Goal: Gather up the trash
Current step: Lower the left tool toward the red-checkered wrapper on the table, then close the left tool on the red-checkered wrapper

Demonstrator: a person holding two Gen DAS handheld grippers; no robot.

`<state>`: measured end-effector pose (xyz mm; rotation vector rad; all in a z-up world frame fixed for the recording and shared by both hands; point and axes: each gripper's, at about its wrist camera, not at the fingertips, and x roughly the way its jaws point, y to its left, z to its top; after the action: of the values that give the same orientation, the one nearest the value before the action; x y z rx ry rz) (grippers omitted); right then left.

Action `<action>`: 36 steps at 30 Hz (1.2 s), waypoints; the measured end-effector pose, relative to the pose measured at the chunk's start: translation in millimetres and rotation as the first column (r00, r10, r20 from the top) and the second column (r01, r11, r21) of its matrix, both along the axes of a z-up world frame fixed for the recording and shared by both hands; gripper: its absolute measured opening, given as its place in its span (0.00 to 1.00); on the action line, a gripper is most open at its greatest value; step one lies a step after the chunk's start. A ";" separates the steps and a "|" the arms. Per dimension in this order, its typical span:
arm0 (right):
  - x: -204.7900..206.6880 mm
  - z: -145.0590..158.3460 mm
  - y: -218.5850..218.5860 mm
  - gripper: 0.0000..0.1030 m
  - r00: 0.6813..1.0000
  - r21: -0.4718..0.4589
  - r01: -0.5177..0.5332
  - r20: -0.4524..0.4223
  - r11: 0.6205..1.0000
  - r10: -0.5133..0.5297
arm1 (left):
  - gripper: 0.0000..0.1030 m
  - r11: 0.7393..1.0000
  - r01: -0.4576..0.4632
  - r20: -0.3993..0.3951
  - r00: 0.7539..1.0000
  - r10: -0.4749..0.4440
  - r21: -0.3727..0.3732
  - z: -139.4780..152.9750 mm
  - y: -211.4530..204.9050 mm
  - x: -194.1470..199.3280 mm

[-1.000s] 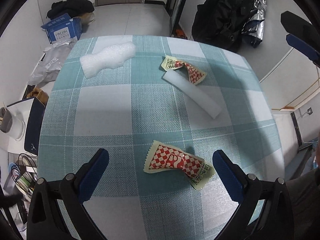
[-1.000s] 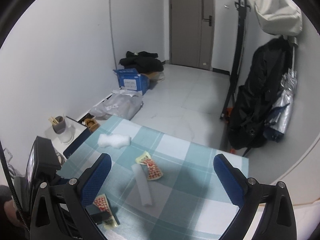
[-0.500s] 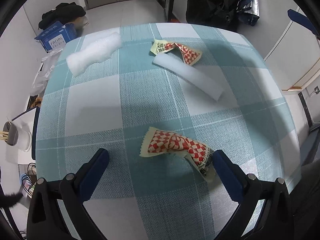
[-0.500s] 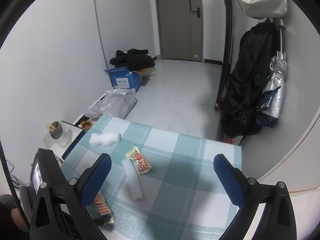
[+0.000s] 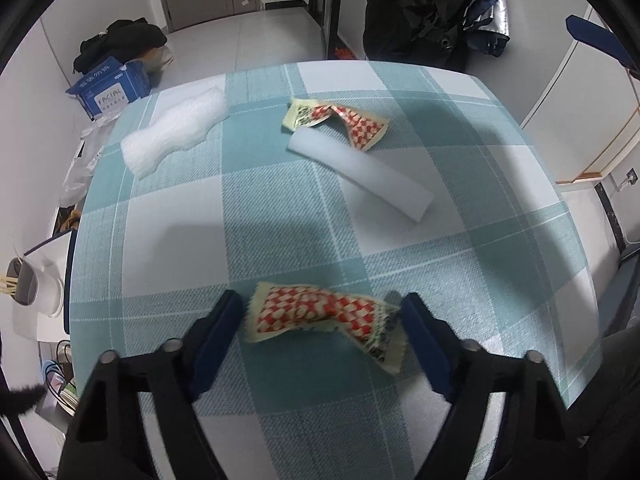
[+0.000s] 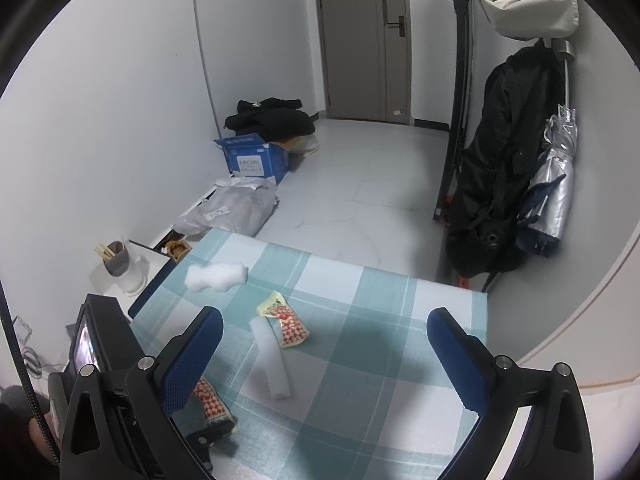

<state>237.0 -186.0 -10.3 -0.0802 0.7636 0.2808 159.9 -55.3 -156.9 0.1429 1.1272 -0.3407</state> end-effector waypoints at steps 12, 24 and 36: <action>-3.4 1.0 0.4 1.00 1.000 -0.003 -0.005 -0.002 1.000 0.005 | 0.14 0.998 -0.063 0.009 0.998 0.063 -0.026 1.5 15.3 10.9; -2.1 2.1 1.4 1.00 1.000 0.006 0.001 0.002 1.000 -0.001 | 0.13 0.947 -0.216 -0.143 0.972 0.186 -0.236 9.2 60.4 21.4; -10.3 6.7 -1.9 1.00 1.000 0.026 0.007 0.010 1.000 -0.007 | 0.61 0.989 -0.089 -0.111 0.991 0.076 -0.119 -4.4 13.7 -1.5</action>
<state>226.7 -187.9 -3.6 -0.0547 0.7499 0.2830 158.4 -41.6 -161.2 -0.0320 1.2102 -0.3461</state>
